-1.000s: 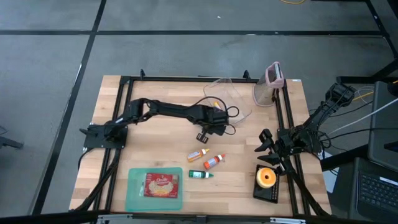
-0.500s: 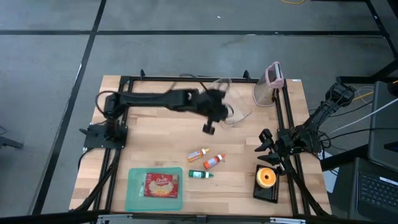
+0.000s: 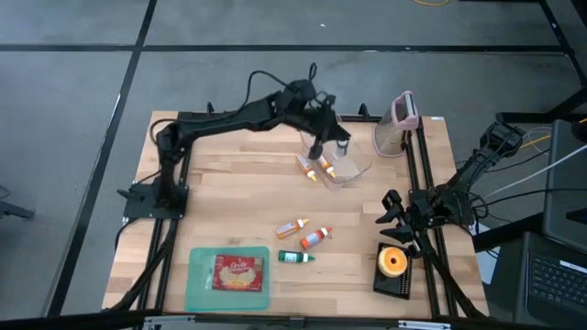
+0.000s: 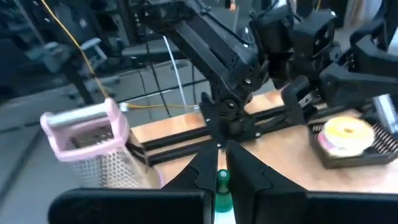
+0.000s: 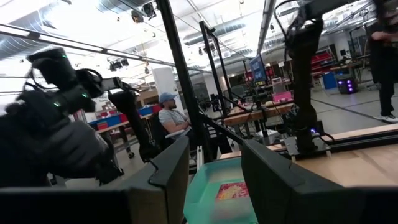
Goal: Pick & Place Food Item
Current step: Put the top green food coloring into the transparent bin
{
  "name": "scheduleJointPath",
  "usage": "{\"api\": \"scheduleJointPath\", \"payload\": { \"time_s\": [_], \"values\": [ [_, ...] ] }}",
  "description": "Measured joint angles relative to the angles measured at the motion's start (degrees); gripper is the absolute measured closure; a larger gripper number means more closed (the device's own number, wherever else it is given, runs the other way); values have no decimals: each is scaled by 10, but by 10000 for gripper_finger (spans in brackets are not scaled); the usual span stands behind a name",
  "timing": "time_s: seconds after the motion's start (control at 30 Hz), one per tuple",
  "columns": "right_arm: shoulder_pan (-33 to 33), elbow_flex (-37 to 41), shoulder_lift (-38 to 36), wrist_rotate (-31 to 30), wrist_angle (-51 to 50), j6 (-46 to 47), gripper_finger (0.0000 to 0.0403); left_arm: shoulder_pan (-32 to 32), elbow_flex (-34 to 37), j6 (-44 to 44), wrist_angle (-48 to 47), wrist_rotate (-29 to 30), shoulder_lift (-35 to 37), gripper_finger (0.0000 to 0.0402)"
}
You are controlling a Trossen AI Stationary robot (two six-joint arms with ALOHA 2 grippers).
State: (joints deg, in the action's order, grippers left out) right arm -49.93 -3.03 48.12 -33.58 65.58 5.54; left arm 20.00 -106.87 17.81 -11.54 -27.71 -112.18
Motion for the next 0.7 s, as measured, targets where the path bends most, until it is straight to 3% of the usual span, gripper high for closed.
{"api": "scheduleJointPath", "payload": {
  "time_s": [0.3,0.7],
  "values": [
    [0,0,0,2,-3,0,256,72,0,-26,106,-83,-88,387],
    [0,-1,0,1,-4,0,256,119,0,-29,161,-92,-166,387]
  ]
}}
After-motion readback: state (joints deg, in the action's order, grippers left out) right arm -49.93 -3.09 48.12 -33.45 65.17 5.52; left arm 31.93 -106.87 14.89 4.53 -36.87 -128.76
